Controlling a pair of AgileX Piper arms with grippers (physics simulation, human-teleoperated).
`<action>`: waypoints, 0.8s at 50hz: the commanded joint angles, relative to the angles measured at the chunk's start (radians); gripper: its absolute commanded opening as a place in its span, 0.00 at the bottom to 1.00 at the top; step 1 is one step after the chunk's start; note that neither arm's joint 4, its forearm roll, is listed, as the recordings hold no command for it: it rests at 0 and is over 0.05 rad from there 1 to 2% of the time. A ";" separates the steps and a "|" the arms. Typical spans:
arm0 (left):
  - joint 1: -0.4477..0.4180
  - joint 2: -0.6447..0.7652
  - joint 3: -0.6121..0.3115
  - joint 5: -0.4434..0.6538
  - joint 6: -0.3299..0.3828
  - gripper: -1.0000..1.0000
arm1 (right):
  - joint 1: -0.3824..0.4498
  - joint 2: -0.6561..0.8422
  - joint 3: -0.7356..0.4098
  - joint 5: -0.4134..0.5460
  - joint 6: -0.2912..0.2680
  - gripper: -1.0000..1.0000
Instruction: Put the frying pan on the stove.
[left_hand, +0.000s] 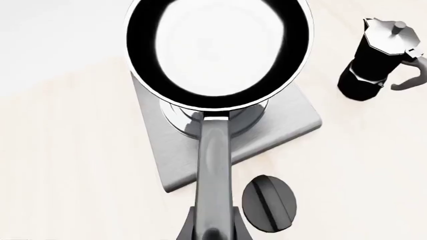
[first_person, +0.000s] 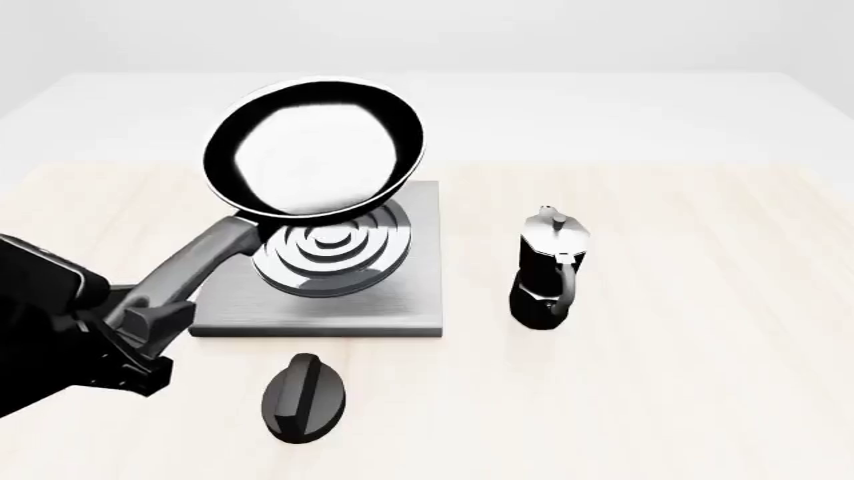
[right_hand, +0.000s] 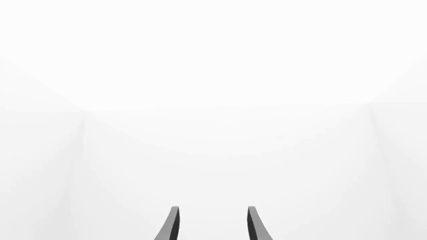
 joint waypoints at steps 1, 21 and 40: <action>0.002 0.023 -0.006 -0.048 0.002 0.00 | 0.002 0.000 0.000 0.001 -0.003 1.00; -0.001 0.084 -0.002 -0.094 0.003 0.00 | 0.003 0.000 0.005 0.001 -0.008 1.00; 0.002 0.116 0.033 -0.146 -0.016 0.00 | 0.007 0.000 0.021 -0.008 -0.019 1.00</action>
